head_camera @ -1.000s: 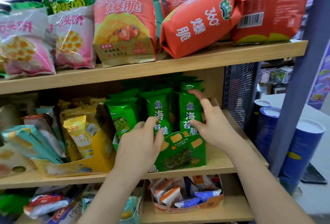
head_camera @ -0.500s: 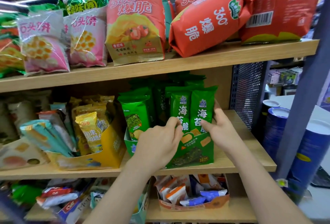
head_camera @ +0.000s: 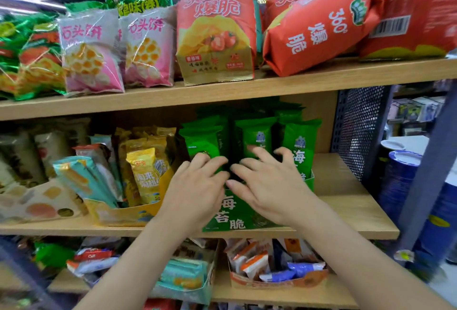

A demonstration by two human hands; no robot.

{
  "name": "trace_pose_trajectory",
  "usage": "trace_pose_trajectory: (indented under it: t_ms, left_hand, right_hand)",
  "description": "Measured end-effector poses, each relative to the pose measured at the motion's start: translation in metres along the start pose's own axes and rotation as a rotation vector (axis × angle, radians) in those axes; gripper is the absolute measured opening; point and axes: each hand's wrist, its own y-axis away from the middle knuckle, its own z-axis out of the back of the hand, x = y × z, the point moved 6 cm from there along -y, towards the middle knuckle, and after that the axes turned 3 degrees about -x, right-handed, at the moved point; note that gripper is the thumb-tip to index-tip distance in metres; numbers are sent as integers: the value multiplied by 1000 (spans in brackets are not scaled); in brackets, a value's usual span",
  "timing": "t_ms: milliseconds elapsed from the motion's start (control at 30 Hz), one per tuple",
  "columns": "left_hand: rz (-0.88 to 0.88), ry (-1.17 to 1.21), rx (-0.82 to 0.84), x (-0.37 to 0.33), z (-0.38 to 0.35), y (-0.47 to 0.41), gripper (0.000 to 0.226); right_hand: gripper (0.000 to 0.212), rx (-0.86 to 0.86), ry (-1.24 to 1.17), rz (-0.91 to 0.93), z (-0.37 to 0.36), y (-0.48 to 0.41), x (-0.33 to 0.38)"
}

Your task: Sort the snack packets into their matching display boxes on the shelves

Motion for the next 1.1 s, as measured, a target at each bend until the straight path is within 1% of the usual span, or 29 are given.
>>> trace_pose_trajectory:
  t_ms: [67, 133, 233, 267, 333, 433, 500, 567, 600, 667, 733, 800, 833, 900, 1000, 1067, 1100]
  left_hand:
    - [0, 9, 39, 6, -5, 3, 42]
    - [16, 62, 53, 11, -9, 5, 44]
    - [31, 263, 96, 12, -13, 7, 47]
    - [44, 335, 86, 13, -11, 9, 46]
    - [69, 453, 7, 15, -2, 16, 41]
    - [146, 596, -140, 26, 16, 39, 33]
    - [208, 647, -224, 37, 25, 65, 30]
    - [299, 696, -267, 49, 26, 97, 28]
    - [350, 728, -264, 55, 23, 115, 26]
    - [462, 816, -192, 66, 11, 153, 25]
    - [580, 895, -67, 75, -10, 190, 30]
    - [664, 910, 49, 87, -33, 228, 29]
    - [690, 888, 106, 96, -45, 248, 28]
    - [718, 835, 212, 114, -71, 283, 28]
    - [661, 777, 337, 133, -100, 314, 26]
    - [650, 765, 481, 137, -119, 324, 32]
    - [638, 750, 557, 137, -130, 327, 34]
  right_hand:
    - [71, 27, 69, -50, -1, 3, -14]
    - [75, 1, 102, -77, 4, 7, -22]
    - [76, 19, -1, -55, 6, 11, -18]
    - [73, 17, -56, -61, 7, 12, -15]
    - [67, -43, -186, -85, 12, 17, -11]
    - [52, -240, -439, -124, 21, 33, -3]
    - [44, -356, -569, -172, 23, 48, 6]
    - [36, -407, -661, -214, 20, 61, 22]
    - [32, -405, -706, -230, 15, 65, 32]
    - [28, -341, -792, -266, -1, 70, 57]
    - [25, -237, -814, -297, -24, 71, 85]
    - [18, -118, -834, -348, -55, 70, 115]
    - [19, -57, -881, -396, -73, 70, 129]
    - [28, 47, -925, -491, -111, 68, 155]
    - [25, 160, -908, -610, -172, 72, 186]
    - [24, 230, -923, -705, -210, 80, 199]
    - [25, 263, -894, -733, -227, 85, 202]
